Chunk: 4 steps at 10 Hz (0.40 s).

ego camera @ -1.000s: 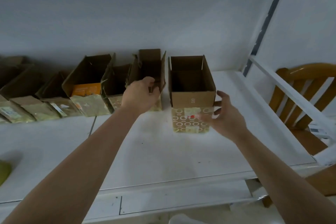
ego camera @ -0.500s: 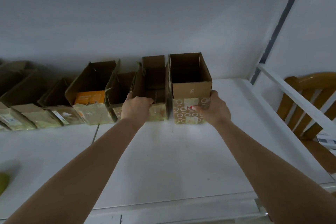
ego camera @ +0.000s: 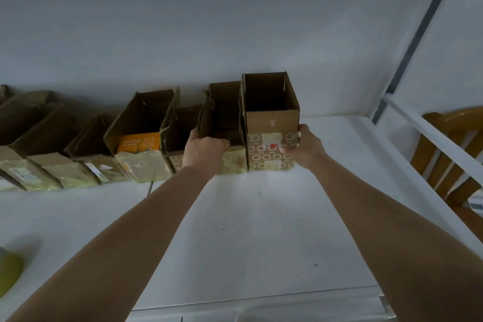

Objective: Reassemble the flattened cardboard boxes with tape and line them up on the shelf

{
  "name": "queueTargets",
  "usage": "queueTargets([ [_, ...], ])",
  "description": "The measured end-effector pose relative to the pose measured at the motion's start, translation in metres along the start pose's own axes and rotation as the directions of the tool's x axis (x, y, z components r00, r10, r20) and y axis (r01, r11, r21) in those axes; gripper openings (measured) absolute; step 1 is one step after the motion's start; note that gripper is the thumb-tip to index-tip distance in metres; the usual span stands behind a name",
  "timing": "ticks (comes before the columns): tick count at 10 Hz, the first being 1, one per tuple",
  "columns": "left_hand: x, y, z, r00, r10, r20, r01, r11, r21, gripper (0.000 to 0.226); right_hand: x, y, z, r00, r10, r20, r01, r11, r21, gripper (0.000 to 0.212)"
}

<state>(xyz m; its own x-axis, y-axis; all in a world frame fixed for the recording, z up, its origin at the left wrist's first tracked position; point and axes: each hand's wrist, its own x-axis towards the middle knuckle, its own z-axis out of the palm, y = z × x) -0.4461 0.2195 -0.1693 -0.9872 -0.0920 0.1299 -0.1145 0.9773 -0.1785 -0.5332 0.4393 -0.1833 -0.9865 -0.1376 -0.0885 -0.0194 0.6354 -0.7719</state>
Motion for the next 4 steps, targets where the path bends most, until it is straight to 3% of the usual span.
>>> queueTargets([
  [2,0.001,0.002,0.003,1.000,-0.017,-0.007,0.016,1.000,-0.018,0.040,-0.003,0.002,-0.007,0.978,0.030,0.205,-0.065,0.984,0.164,0.089],
  [3,-0.003,0.002,-0.001,1.000,0.019,0.000,-0.019,0.998,-0.057,0.037,-0.008,0.000,-0.007,0.975,0.057,0.216,-0.085,0.989,0.120,0.101],
  [4,-0.006,-0.002,-0.007,0.999,0.021,-0.036,-0.025,0.995,-0.092,0.035,-0.018,0.001,-0.005,0.989,0.077,0.125,-0.071,0.996,-0.058,0.087],
])
